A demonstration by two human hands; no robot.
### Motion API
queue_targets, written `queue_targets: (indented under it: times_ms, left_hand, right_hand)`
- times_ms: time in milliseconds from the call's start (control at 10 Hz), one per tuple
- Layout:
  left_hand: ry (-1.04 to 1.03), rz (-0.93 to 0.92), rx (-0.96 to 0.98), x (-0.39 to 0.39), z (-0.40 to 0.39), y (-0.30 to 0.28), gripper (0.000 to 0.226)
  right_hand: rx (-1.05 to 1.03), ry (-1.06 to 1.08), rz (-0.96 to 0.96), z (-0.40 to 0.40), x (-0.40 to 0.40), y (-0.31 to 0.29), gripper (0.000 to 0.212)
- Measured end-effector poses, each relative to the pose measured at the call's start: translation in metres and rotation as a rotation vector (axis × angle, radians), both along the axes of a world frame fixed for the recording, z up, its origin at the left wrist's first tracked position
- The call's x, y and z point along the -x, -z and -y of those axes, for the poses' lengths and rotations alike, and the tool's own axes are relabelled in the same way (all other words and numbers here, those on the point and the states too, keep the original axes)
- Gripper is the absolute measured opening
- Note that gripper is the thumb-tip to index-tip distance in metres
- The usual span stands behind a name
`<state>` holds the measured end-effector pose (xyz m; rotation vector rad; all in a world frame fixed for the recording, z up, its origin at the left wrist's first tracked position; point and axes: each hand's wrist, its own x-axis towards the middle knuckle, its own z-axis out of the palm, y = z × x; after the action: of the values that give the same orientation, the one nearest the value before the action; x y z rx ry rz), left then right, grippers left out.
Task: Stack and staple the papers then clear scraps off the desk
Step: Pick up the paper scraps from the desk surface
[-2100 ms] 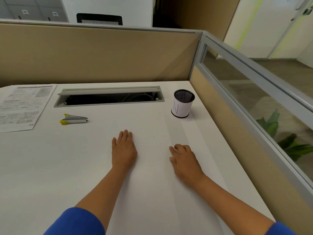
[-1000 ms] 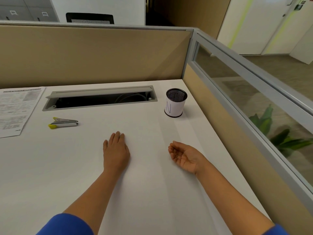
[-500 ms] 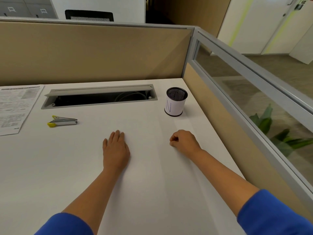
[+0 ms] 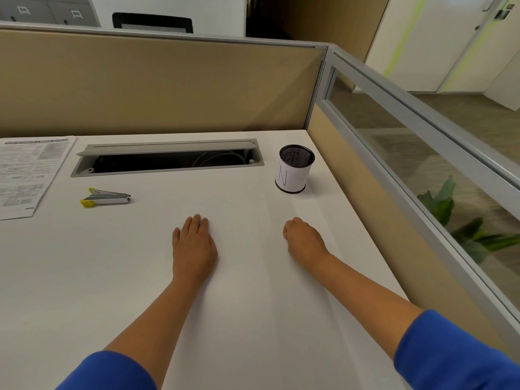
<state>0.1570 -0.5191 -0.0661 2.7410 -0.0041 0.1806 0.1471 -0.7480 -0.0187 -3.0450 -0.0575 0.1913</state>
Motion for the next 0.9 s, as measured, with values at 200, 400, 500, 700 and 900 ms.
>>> queue_targets:
  times_ms: [200, 400, 500, 700, 900]
  left_hand:
    - [0.006, 0.012, -0.013, 0.001, 0.000, -0.002, 0.046]
    - [0.008, 0.003, -0.015, 0.001, 0.001, -0.002, 0.047]
    - [0.006, 0.006, -0.019, 0.000, 0.000, -0.002, 0.046]
    - [0.005, 0.011, -0.022, 0.000, 0.001, -0.001, 0.046]
    - [0.003, 0.005, -0.017, 0.001, 0.000, -0.002, 0.046]
  right_hand:
    - [0.133, -0.018, 0.070, -0.004, 0.001, 0.012, 0.030]
    - [0.016, -0.004, 0.026, 0.003, 0.000, 0.008, 0.025]
    - [-0.336, 0.155, -0.010, 0.013, -0.003, 0.004, 0.017]
    - [-0.962, 0.498, -0.113, 0.026, -0.004, -0.002, 0.021]
    - [-1.134, 0.559, -0.079, 0.034, 0.000, 0.000, 0.025]
